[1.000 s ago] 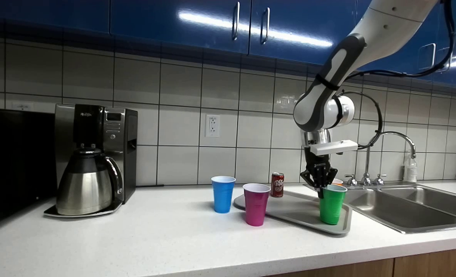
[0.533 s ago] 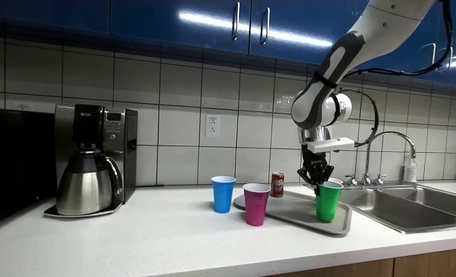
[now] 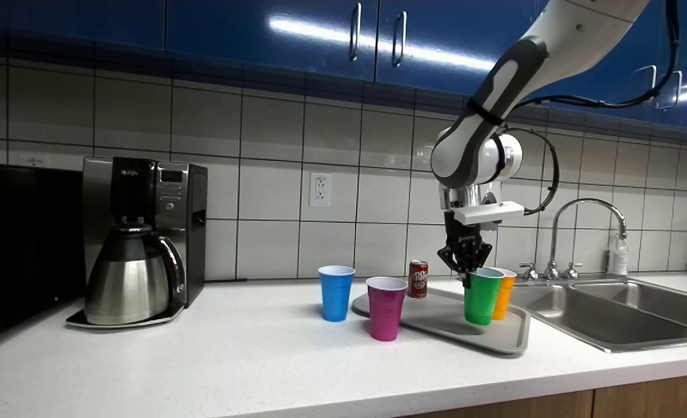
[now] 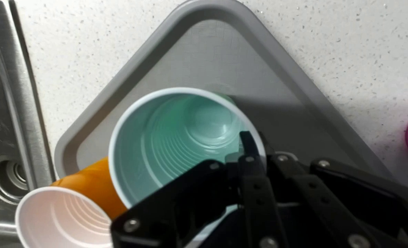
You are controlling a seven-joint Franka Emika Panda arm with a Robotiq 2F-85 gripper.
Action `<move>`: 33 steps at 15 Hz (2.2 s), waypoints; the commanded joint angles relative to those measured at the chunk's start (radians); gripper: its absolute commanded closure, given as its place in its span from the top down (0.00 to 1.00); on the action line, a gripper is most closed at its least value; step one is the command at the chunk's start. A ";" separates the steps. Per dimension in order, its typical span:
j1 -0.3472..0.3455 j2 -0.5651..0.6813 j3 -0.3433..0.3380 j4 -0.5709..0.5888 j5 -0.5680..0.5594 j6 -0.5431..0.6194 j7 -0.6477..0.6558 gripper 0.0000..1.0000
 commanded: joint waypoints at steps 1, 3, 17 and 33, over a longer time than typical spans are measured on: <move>0.006 -0.050 0.020 -0.019 -0.025 -0.031 0.018 0.01; 0.010 -0.061 0.029 -0.026 -0.023 -0.031 0.017 0.01; 0.041 -0.116 0.102 -0.070 0.015 -0.052 -0.005 0.01; 0.079 -0.091 0.155 -0.068 0.052 -0.044 -0.032 0.01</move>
